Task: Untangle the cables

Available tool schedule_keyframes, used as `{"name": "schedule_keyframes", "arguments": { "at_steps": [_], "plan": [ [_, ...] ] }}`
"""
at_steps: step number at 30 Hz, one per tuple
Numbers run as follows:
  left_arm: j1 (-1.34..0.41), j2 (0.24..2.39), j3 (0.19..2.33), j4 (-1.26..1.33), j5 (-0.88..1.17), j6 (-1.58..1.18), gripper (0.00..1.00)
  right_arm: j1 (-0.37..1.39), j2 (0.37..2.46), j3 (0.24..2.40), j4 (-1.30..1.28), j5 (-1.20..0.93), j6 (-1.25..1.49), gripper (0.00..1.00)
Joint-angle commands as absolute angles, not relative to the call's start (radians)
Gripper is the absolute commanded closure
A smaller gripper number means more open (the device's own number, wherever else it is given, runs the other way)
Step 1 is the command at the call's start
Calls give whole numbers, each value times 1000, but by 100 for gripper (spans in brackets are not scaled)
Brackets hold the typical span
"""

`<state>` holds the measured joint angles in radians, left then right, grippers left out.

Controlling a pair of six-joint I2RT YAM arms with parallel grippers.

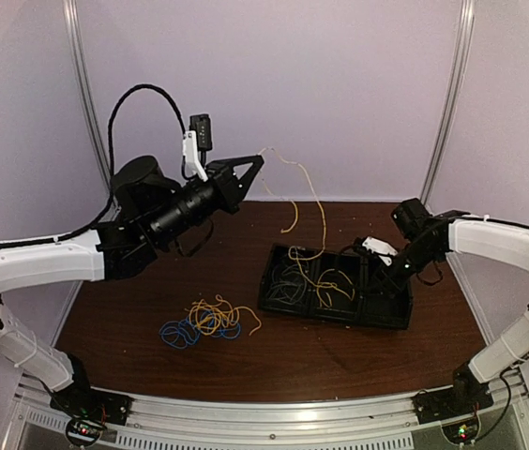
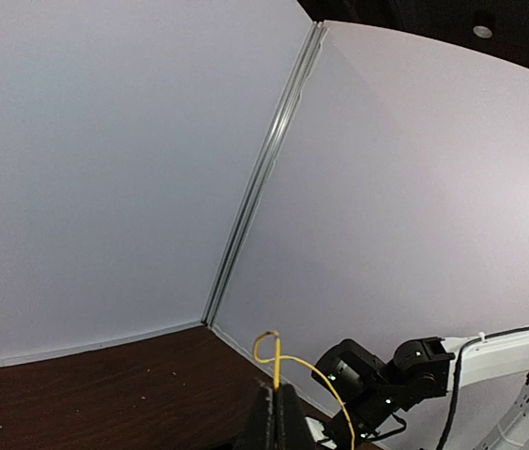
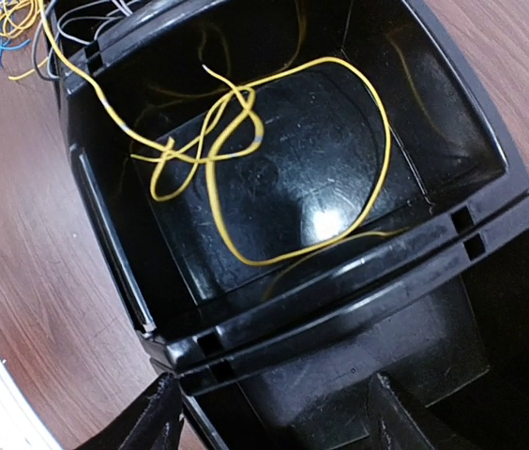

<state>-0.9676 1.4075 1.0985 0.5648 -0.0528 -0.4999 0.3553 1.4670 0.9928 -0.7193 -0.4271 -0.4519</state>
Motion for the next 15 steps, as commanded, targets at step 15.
{"name": "schedule_keyframes", "arguments": {
  "at_steps": [15],
  "plan": [
    [-962, 1675, 1327, 542, 74, -499, 100, 330, 1244, 1188, -839, -637, -519, 30]
  ]
}}
